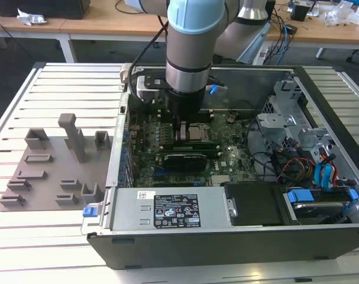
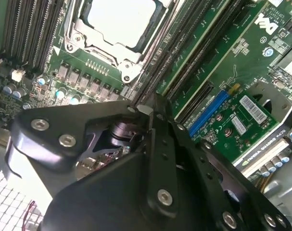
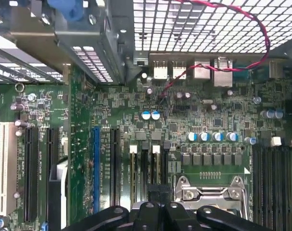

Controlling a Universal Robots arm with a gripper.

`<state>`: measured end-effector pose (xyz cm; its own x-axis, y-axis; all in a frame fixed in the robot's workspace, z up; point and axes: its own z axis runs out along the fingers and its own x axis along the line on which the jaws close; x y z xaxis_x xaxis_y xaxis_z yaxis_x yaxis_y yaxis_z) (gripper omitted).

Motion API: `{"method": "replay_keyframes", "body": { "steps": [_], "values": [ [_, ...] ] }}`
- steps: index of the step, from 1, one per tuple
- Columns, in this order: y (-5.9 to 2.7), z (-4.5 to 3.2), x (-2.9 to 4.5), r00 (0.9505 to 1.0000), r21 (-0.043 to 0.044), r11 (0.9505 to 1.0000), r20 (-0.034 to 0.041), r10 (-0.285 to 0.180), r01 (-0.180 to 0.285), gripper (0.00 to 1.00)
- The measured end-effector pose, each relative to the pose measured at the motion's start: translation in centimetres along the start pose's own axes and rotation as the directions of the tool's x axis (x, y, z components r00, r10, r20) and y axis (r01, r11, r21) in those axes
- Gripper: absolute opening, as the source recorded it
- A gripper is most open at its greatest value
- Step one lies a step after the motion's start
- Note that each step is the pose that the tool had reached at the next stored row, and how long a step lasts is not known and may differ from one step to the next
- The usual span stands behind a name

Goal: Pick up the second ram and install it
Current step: 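Press down the second ram until it locks into place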

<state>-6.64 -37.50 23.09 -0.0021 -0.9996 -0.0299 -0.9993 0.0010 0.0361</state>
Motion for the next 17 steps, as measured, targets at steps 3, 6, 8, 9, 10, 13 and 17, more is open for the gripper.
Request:
{"method": "replay_keyframes", "body": {
  "steps": [3,6,8,9,10,13,17],
  "values": [
    [-0.73,-0.67,0.00,1.0000,-0.0057,1.0000,-0.0022,0.000,-0.001,0.10],
    [-3.41,-0.85,0.01,1.0000,-0.0316,0.9995,-0.0016,0.001,-0.001,0.10],
    [-3.42,-2.34,-0.09,1.0000,-0.0317,0.9995,-0.0014,0.001,-0.001,0.10],
    [-3.40,-2.85,-0.11,1.0000,-0.0316,0.9995,-0.0013,0.001,-0.001,0.10],
    [-3.38,-3.39,-0.12,1.0000,-0.0316,0.9995,-0.0011,0.001,-0.001,0.10],
    [-3.33,-4.72,-0.16,1.0000,-0.0316,0.9995,-0.0013,0.001,-0.001,0.10],
    [-3.33,-4.75,-0.16,1.0000,-0.0316,0.9995,-0.0012,0.001,-0.001,0.10]
  ]
}}
